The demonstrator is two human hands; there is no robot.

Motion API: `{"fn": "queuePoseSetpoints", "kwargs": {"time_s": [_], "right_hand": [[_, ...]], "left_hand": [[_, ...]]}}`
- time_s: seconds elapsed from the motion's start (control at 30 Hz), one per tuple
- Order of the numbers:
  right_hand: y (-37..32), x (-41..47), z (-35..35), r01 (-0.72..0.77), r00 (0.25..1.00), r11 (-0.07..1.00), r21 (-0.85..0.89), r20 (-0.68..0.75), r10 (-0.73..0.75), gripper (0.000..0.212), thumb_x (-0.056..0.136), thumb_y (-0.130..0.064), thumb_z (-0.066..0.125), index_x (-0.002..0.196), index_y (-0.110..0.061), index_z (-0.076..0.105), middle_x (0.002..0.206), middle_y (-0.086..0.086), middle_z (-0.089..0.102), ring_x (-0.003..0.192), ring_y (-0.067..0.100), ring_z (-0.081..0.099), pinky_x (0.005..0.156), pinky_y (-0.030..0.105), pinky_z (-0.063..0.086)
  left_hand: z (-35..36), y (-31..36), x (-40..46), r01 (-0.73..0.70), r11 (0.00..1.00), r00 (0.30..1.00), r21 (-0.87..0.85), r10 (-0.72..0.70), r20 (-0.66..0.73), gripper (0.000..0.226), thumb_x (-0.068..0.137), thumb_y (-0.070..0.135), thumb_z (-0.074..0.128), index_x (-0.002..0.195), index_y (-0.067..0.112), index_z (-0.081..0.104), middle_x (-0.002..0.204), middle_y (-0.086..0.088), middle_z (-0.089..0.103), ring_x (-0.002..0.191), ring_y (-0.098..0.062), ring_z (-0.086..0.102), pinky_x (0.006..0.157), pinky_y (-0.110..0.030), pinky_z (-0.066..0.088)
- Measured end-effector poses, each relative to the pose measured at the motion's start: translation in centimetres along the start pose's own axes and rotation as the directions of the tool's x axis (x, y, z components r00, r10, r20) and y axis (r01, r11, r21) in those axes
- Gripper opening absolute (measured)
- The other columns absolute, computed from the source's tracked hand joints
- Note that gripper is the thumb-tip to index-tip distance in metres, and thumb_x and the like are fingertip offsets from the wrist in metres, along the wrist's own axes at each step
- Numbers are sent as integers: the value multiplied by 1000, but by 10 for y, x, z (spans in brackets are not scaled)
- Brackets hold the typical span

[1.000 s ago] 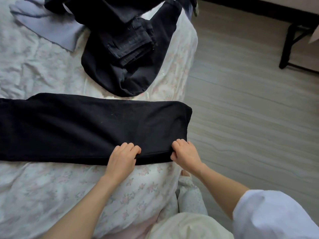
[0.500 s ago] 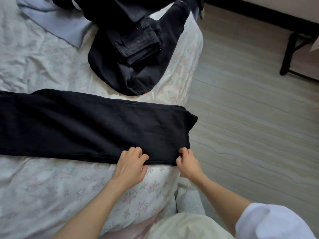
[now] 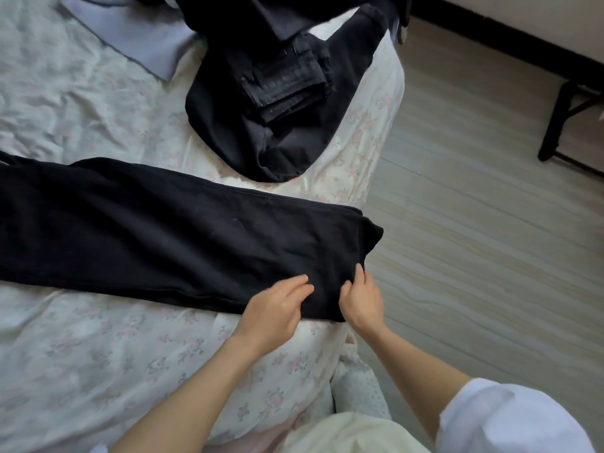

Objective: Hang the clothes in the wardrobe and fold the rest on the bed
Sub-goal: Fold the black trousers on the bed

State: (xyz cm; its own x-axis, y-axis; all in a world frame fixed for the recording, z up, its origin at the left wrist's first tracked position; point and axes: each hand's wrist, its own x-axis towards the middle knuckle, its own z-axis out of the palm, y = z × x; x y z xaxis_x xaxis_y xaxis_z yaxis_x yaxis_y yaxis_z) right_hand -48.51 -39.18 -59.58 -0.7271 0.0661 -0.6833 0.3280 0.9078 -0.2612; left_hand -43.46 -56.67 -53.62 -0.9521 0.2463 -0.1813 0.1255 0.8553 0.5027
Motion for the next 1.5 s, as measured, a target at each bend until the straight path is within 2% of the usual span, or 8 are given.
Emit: {"fn": "queuePoseSetpoints", "kwargs": {"time_s": [0.1,0.23,0.37,0.47,0.7,0.83,1.13,1.5], "right_hand": [[-42,-7,-9,469,860,872,-142,-152,-487,54,95,-22,33,148,-20,24,155,6,22,143,23,20,117,49,15],[-94,-8,1,808,466,371,-459,111,-878,54,92,-30,33,146,-28,30,155,4,26,143,27,22,112,60,14],[-96,-6,7,667,710,465,-582,307,-634,59,98,-37,29,151,-31,3,160,-4,-1,146,29,-3,115,54,11],[-102,-18,-2,514,825,549,-659,204,-528,58,97,-37,30,150,-20,14,159,5,10,144,32,11,114,49,18],[-228,-37,25,813,410,157,-560,359,-838,54,93,-25,45,146,-19,33,153,8,30,143,29,22,113,57,14],[-292,-16,53,791,418,91,-605,426,-802,56,99,-35,27,151,-24,8,159,6,1,146,27,-6,113,54,-6],[-385,11,91,781,290,-58,-622,444,-848,57,97,-41,21,151,-27,8,159,7,1,146,31,-6,106,57,-20],[-462,55,129,729,242,-225,-647,551,-799,54,91,-53,-7,141,-40,-22,157,-7,-14,144,19,-18,109,55,-21]], "left_hand": [[-21,-27,7,327,939,912,109,-283,-297,52,78,7,67,129,11,57,138,-14,51,131,-32,45,102,-51,38],[-26,-80,-10,730,672,683,126,-723,-103,68,95,42,39,151,30,3,159,-12,-6,144,-34,-12,109,-67,4],[-5,-80,-58,674,693,699,256,-710,83,66,95,53,28,149,36,-7,158,-7,-14,144,-33,-15,109,-63,8],[-12,-72,-84,620,775,779,119,-627,28,63,85,36,63,143,24,41,152,-11,31,139,-36,29,96,-57,41],[-57,-159,-98,823,562,567,82,-807,-165,51,97,40,40,145,25,35,156,3,24,145,-25,13,108,-55,17],[-75,-217,-104,930,347,328,-121,-932,-153,58,99,43,27,151,26,8,160,-3,-3,146,-22,-8,115,-47,7],[-145,-331,-96,464,-144,-444,-874,-891,-89,64,91,31,56,143,7,28,144,-20,33,128,-39,32,101,-49,34],[-150,-409,-127,169,-187,-511,-968,-856,76,49,99,36,41,138,8,33,136,-8,46,124,-34,46,100,-43,40]]}}
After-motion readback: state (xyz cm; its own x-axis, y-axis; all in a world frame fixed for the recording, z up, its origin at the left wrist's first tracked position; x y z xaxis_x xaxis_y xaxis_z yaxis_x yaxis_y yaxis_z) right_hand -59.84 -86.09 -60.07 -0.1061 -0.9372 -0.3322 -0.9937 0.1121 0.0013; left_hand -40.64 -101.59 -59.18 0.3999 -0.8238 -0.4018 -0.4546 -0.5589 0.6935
